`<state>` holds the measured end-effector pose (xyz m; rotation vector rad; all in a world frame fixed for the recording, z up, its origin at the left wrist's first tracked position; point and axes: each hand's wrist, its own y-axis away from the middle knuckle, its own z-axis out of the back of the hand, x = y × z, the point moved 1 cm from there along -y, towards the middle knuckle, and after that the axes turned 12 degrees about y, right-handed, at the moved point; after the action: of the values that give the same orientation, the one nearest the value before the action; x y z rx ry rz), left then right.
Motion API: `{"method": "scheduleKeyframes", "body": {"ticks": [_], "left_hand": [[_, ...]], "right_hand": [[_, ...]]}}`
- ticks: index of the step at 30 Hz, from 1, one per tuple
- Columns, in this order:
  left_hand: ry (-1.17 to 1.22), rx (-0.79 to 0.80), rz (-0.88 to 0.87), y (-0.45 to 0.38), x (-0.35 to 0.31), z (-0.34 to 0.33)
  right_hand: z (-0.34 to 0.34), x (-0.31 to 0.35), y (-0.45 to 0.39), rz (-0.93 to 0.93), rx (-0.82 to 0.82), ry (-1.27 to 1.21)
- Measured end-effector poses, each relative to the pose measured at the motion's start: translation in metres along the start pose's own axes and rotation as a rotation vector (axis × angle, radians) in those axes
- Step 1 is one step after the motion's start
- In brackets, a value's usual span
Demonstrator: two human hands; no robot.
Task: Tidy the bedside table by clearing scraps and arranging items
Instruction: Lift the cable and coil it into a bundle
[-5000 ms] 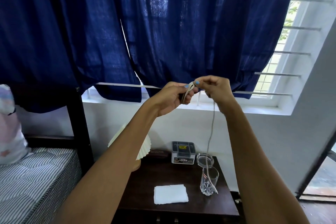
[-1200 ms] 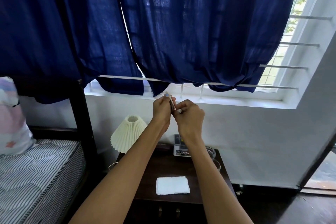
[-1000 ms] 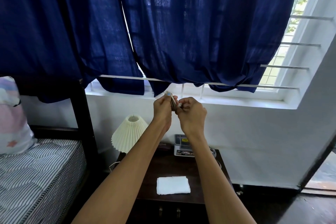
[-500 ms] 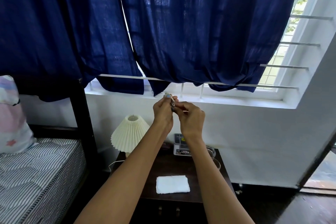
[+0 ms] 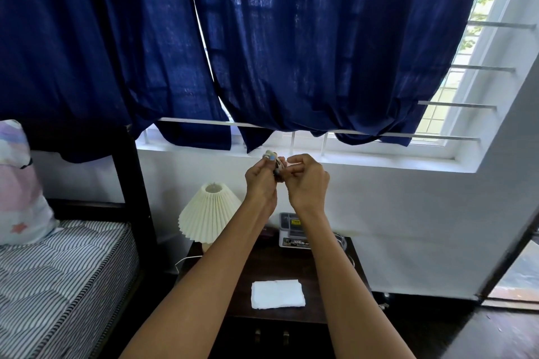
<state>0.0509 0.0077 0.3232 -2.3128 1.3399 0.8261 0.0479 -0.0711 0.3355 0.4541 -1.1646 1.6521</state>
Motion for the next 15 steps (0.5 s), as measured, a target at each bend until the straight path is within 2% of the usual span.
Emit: {"method": "scheduleKeyframes", "body": {"ticks": [3, 9, 15], "left_hand": [[-0.026, -0.008, 0.009, 0.0, 0.003, 0.002], [-0.014, 0.006, 0.019, -0.002, 0.004, 0.002], [-0.019, 0.025, 0.049, 0.001, 0.004, 0.006]], "right_hand": [[0.002, -0.001, -0.006, -0.024, 0.079, -0.01], [0.004, -0.005, -0.008, -0.034, 0.107, -0.049], [0.005, -0.01, -0.015, -0.105, 0.227, -0.089]]}}
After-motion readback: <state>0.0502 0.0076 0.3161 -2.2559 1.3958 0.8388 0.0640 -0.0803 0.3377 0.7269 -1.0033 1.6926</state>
